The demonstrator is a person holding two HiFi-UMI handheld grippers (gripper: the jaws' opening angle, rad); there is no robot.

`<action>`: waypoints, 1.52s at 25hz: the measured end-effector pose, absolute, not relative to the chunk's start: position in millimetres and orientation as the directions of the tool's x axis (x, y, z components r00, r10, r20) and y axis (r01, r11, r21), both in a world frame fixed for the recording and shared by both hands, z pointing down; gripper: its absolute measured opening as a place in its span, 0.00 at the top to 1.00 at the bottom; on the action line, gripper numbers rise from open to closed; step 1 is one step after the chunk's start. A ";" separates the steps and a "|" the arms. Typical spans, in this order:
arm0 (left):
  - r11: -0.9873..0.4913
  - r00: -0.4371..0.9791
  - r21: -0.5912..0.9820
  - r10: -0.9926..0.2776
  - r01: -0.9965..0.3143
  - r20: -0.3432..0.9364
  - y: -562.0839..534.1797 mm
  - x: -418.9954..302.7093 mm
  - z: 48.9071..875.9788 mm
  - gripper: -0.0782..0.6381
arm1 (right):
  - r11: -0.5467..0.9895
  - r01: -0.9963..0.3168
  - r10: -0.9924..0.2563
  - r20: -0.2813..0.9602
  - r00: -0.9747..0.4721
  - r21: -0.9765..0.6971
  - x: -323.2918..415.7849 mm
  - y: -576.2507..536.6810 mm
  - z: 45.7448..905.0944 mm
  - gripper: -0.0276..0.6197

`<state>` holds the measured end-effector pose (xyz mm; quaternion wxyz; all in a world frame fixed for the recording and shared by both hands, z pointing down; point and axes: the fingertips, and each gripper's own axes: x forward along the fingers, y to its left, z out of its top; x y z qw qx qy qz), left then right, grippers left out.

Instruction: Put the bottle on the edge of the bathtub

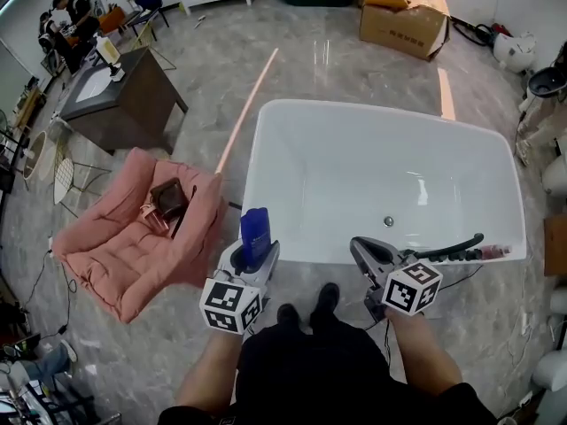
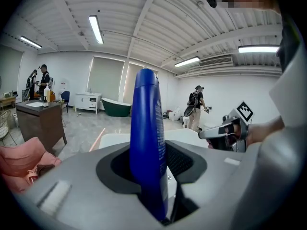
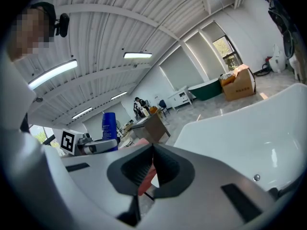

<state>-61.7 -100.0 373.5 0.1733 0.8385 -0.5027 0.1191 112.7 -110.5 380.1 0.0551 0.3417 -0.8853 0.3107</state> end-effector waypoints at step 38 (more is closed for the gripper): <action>-0.551 0.627 0.307 -0.613 -0.776 0.481 -98.1 -31.5 528.3 0.65 | 0.374 -0.743 -0.540 0.521 -0.661 -0.555 89.1 -50.5 524.5 0.94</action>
